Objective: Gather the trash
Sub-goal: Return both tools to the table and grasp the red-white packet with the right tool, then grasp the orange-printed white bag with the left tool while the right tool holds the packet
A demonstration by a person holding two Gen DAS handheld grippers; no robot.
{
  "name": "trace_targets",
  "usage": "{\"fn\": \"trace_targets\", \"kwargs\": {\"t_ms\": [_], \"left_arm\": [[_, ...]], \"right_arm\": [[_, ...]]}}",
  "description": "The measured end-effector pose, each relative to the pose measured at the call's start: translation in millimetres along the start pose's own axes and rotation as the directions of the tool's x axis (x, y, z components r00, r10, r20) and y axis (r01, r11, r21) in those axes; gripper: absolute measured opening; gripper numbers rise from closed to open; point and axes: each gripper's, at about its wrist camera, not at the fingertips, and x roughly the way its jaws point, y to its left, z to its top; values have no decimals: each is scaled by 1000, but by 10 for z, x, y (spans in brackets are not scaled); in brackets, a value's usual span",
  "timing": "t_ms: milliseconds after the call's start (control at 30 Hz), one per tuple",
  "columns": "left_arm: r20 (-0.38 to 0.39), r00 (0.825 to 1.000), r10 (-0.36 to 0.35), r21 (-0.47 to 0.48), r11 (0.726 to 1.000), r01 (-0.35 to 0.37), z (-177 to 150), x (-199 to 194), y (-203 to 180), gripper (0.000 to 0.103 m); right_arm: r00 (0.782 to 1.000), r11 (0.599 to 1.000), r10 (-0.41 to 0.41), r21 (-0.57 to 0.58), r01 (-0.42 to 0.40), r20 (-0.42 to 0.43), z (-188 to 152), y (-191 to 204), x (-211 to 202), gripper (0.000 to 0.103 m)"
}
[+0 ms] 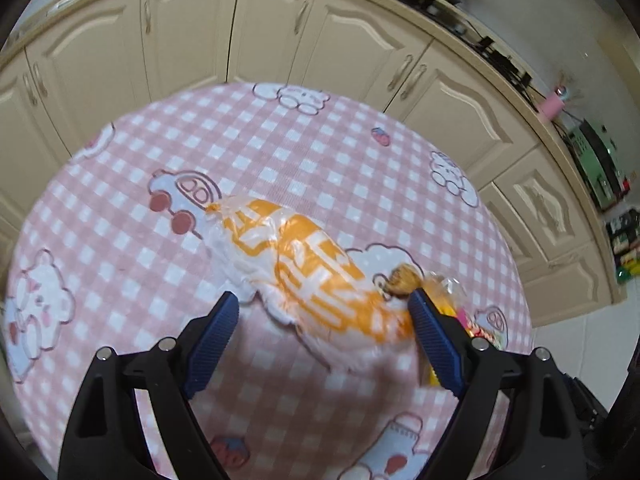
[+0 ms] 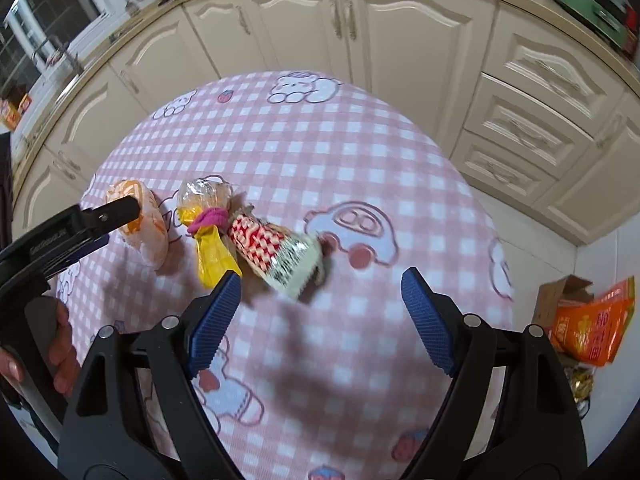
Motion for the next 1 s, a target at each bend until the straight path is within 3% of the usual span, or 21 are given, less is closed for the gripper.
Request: {"fn": "trace_targets", "kwargs": {"t_ms": [100, 133, 200, 300, 467, 733, 833, 1000], "left_arm": [[-44, 998, -43, -14, 999, 43, -8, 185, 65, 83], [-44, 998, -44, -12, 999, 43, -19, 200, 74, 73], [-17, 1000, -18, 12, 1000, 18, -15, 145, 83, 41], [-27, 998, -53, 11, 999, 53, -13, 122, 140, 38], [-13, 998, -54, 17, 998, 54, -42, 40, 196, 37], [37, 999, -40, 114, 993, 35, -216, -225, 10, 37], [47, 997, -65, 155, 986, 57, -318, -348, -92, 37], [48, 995, -91, 207, 975, 79, -497, -519, -239, 37]], "right_arm": [[1000, 1000, 0, -11, 0, -10, 96, 52, 136, 79], [1000, 1000, 8, -18, -8, -13, 133, 83, 181, 71], [999, 999, 31, -35, -32, -27, 198, 152, 257, 56], [997, 997, 38, -63, -43, -69, 243, 254, 394, 47], [997, 997, 63, -44, -65, -32, 229, 280, 273, 28], [993, 993, 119, 5, -119, 3, 133, 188, -1, 18], [990, 991, 137, 7, -137, 15, 86, 175, -107, 9], [990, 990, 136, 19, -136, 34, -13, 106, -257, 8]]}}
